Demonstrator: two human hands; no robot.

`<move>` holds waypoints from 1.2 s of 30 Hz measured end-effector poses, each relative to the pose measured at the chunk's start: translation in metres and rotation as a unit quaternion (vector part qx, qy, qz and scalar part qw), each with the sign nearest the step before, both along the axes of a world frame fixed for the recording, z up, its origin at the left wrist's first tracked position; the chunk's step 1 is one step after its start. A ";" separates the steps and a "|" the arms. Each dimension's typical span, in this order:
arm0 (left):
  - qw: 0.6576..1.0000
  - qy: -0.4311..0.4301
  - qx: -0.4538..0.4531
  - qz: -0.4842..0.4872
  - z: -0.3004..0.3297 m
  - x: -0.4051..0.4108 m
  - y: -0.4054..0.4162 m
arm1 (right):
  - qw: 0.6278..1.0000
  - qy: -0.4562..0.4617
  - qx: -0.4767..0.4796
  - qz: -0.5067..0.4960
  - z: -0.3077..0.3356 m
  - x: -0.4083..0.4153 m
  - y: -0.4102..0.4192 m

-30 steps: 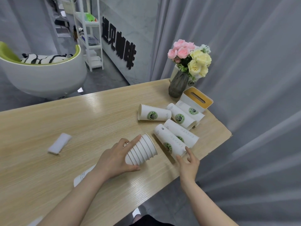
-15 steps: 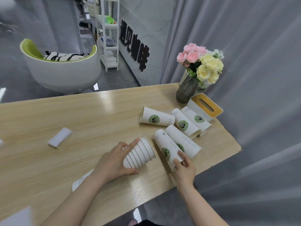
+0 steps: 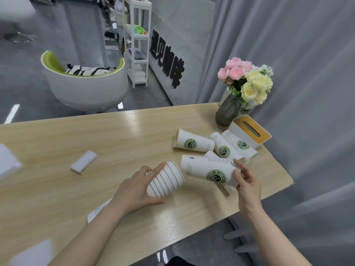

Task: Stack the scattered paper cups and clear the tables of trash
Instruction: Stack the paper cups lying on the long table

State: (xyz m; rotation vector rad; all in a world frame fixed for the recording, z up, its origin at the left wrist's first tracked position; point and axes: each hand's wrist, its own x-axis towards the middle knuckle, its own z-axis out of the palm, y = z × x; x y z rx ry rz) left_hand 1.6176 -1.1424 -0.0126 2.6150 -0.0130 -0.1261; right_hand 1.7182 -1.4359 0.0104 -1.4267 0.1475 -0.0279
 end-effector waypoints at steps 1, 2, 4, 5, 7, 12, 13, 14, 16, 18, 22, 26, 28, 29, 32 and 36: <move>1.000 0.000 0.001 -0.004 0.001 0.000 0.002 | 1.000 -0.003 -0.004 0.010 0.004 0.002 0.002; 1.000 0.001 0.002 -0.008 0.002 0.000 0.005 | 1.000 -0.006 -0.010 0.023 0.008 0.004 0.004; 1.000 0.000 0.001 -0.017 0.004 0.001 0.009 | 0.998 -0.015 -0.033 0.054 0.014 0.006 0.009; 1.000 -0.001 0.000 -0.022 0.005 0.001 0.012 | 0.996 -0.019 -0.042 0.070 0.018 0.006 0.014; 0.999 -0.006 -0.003 -0.033 0.007 0.000 0.016 | 0.994 -0.022 -0.040 0.099 0.023 0.003 0.024; 0.998 -0.023 0.000 -0.052 0.010 -0.003 0.029 | 0.990 -0.012 -0.033 0.138 0.022 -0.006 0.045; 0.998 -0.026 0.001 -0.055 0.010 -0.003 0.032 | 0.989 -0.013 -0.036 0.144 0.021 -0.009 0.049; 0.998 -0.028 0.002 -0.058 0.010 -0.004 0.035 | 0.988 -0.017 -0.041 0.149 0.020 -0.012 0.054; 0.997 -0.030 0.006 -0.065 0.010 -0.006 0.039 | 0.986 -0.029 -0.049 0.160 0.018 -0.020 0.065; 0.997 -0.030 0.010 -0.071 0.009 -0.009 0.041 | 0.982 -0.039 -0.056 0.174 0.016 -0.026 0.075; 0.996 -0.018 0.011 -0.081 0.006 -0.014 0.044 | 0.975 -0.049 -0.059 0.207 0.012 -0.033 0.090; 0.997 -0.015 0.014 -0.081 0.004 -0.011 0.039 | 0.968 -0.047 -0.053 0.241 0.005 -0.035 0.102; 0.997 -0.014 0.016 -0.074 0.003 -0.008 0.036 | 0.965 -0.040 -0.050 0.256 0.001 -0.035 0.105; 0.997 -0.014 0.019 -0.071 0.002 -0.005 0.034 | 0.964 -0.036 -0.048 0.260 -0.001 -0.035 0.106; 0.998 -0.018 0.025 -0.062 0.002 0.003 0.027 | 0.959 -0.027 -0.040 0.279 -0.005 -0.032 0.105; 0.998 -0.016 0.019 -0.056 0.001 0.016 0.013 | 0.965 -0.011 -0.036 0.258 -0.004 -0.019 0.089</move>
